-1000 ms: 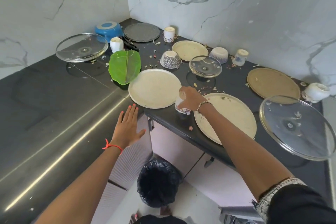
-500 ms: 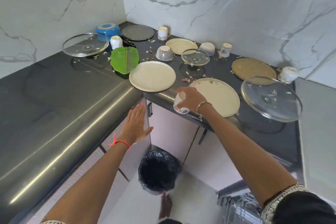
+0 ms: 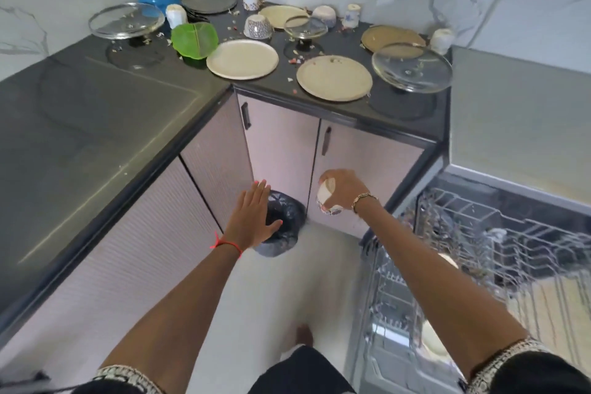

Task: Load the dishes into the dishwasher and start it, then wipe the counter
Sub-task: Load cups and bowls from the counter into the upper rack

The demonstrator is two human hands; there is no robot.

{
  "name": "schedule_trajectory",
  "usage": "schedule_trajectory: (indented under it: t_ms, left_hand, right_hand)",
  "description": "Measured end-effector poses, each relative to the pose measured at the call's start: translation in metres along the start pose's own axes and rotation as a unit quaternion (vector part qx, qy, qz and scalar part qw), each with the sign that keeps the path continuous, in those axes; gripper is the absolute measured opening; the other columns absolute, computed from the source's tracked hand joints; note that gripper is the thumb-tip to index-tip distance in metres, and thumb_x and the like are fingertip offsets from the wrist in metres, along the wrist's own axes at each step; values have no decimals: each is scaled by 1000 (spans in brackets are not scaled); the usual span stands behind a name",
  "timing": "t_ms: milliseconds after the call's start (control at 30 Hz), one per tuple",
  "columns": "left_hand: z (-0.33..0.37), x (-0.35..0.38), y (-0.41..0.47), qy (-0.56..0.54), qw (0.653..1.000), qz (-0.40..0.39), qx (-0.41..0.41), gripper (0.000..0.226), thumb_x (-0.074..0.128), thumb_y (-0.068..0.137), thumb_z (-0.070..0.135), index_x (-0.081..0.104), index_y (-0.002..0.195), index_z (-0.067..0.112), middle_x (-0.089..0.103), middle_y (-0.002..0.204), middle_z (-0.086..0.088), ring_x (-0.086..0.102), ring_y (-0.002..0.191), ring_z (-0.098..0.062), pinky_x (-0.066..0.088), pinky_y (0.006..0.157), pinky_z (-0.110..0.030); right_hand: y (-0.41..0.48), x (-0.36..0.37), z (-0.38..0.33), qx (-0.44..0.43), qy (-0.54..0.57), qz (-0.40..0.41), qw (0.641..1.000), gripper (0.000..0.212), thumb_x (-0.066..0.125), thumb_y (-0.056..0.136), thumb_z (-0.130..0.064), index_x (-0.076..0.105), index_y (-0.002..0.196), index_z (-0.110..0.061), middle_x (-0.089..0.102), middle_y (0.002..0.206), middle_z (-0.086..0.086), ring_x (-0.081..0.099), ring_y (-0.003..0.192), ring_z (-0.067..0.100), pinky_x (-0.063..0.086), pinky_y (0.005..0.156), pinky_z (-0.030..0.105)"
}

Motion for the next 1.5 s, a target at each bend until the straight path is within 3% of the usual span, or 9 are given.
schedule_trajectory:
  t_ms: [200,367,700,800,900,1100,1233,1367,1500]
  left_hand:
    - [58,38,-46,-4,999,-29,40,91,28,82,63,8,149,5,2,158,-8,-4,146,-23,-8,115,-34]
    - [137,68,-66,-10,995,-51,80,83,43,93,52,2,149,6,-4,158,-5,-11,145,-19,-10,115,-35]
    - [307,121,-96,-23,990,-68,118,83,46,93,47,3,148,3,-2,158,-11,-8,145,-22,-9,115,-37]
    - [351,129,-98,-29,989,-69,127,86,36,91,57,2,149,3,-3,158,-11,-8,145,-22,-8,116,-37]
    - [384,137,-95,-45,987,-66,141,100,14,72,68,7,149,4,4,157,-12,-2,146,-24,-4,116,-39]
    - [408,160,-80,-47,984,-78,150,102,13,71,67,12,148,1,7,157,-14,1,146,-26,-3,116,-41]
    - [404,178,-63,-45,985,-85,143,97,18,74,66,12,148,3,7,157,-13,0,146,-25,-8,113,-36]
    - [394,197,-40,-52,985,-98,133,97,19,75,66,13,148,2,8,156,-14,1,146,-27,-8,112,-36]
    - [384,214,-15,-62,985,-108,122,87,36,82,53,11,148,1,4,157,-15,-3,145,-26,-8,114,-38]
  right_hand:
    - [-76,25,65,53,65,2,996,56,78,65,-7,57,116,-18,43,129,10,42,121,26,41,96,30]
    - [-131,37,132,94,114,18,989,57,81,62,-9,59,113,-21,45,128,6,47,117,24,40,89,24]
    - [-244,5,275,112,143,22,983,60,83,60,-7,60,115,-15,50,125,8,48,116,24,38,85,23]
    - [-269,-9,313,118,140,16,983,62,84,61,-8,59,117,-13,52,126,10,48,118,25,38,90,25]
    - [-284,-25,352,136,149,42,978,58,82,63,-6,60,117,-9,56,123,11,50,115,25,41,93,30]
    - [-273,-33,412,183,151,79,968,57,78,68,-8,55,121,-11,51,127,15,47,119,30,42,98,36]
    - [-245,-25,439,205,145,61,966,64,76,70,-7,49,128,-12,43,131,17,44,120,32,43,97,37]
    - [-210,-9,457,200,135,34,970,67,76,70,-6,48,131,-8,50,128,17,48,119,31,42,95,35]
    - [-180,15,473,215,149,14,965,67,76,72,-7,48,133,-7,52,130,15,47,122,30,39,98,33]
Point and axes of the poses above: each hand's wrist, its own y-axis towards the middle knuckle, its own x-axis out of the palm, z = x × y, the point moved 9 cm from there along y, towards the middle knuckle
